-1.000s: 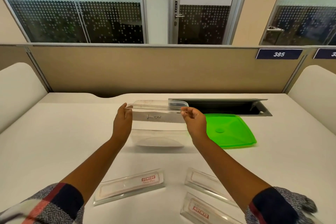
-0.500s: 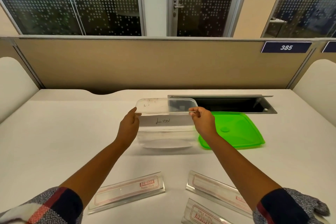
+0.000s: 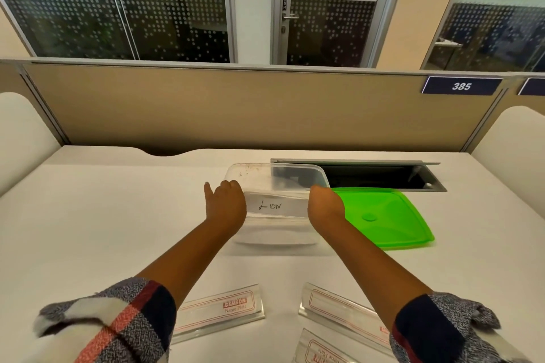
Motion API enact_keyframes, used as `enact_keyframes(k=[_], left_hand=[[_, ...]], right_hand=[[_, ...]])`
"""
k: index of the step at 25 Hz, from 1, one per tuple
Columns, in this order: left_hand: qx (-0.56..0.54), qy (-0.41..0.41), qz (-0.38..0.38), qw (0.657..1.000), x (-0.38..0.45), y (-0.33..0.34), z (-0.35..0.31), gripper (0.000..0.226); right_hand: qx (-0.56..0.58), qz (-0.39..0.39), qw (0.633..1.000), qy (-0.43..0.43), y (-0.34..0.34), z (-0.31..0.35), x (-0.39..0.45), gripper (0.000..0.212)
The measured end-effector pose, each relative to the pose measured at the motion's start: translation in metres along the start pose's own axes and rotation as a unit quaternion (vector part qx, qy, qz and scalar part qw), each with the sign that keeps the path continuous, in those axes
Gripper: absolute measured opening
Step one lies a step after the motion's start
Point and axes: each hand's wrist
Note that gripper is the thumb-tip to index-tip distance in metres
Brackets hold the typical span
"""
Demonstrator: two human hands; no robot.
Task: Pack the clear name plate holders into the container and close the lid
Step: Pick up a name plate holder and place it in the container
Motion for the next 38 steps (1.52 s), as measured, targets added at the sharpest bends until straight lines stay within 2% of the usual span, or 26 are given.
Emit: enact_keyframes(k=[4,6,10,17,21,24,27,28,30,34,38], left_hand=[[0.071,0.050,0.096,0.992,0.016,-0.009,-0.002,0.038],[0.113,0.085,0.117,0.983,0.022,-0.010,-0.001,0.037],[0.155,0.128,0.106,0.974,0.033,-0.006,0.003,0.039],[0.185,0.131,0.113,0.967,0.043,0.011,0.001,0.021],[0.148,0.118,0.116,0.975,0.043,0.016,0.002,0.025],[0.045,0.106,0.110,0.987,0.040,0.017,0.003,0.034],[-0.050,0.086,0.025,0.995,0.038,0.015,0.008,0.033],[-0.049,0.081,-0.021,0.995,0.036,0.015,0.009,0.032],[-0.018,0.081,-0.070,0.994,0.035,0.016,0.010,0.039],[0.004,0.117,0.018,0.993,0.033,0.020,0.009,0.053],[0.002,0.127,0.031,0.991,0.036,0.019,0.011,0.054]], right_hand=[[-0.055,0.078,0.995,-0.021,-0.004,0.003,0.011,0.033],[-0.064,0.090,0.994,-0.019,-0.004,0.005,0.015,0.035],[-0.073,0.083,0.994,-0.018,-0.002,0.005,0.024,0.035],[-0.087,0.087,0.992,-0.018,0.005,0.006,0.040,0.034],[-0.083,0.066,0.994,-0.016,0.012,0.006,0.043,0.034],[-0.062,0.043,0.997,-0.009,0.015,0.002,0.044,0.033],[-0.005,0.025,1.000,-0.018,0.016,0.002,0.045,0.029],[0.010,0.018,0.999,-0.028,0.016,0.002,0.044,0.026],[0.016,0.009,0.999,-0.048,0.018,0.001,0.043,0.036],[-0.055,0.027,0.995,-0.085,0.025,0.000,0.040,0.057],[-0.076,0.023,0.991,-0.107,0.026,-0.001,0.043,0.062]])
Point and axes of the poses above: each hand's wrist, its own x-axis towards the middle knuckle, its own y-axis out of the palm, z = x × y, and after that the axes turned 3 degrees about -z, right-handed
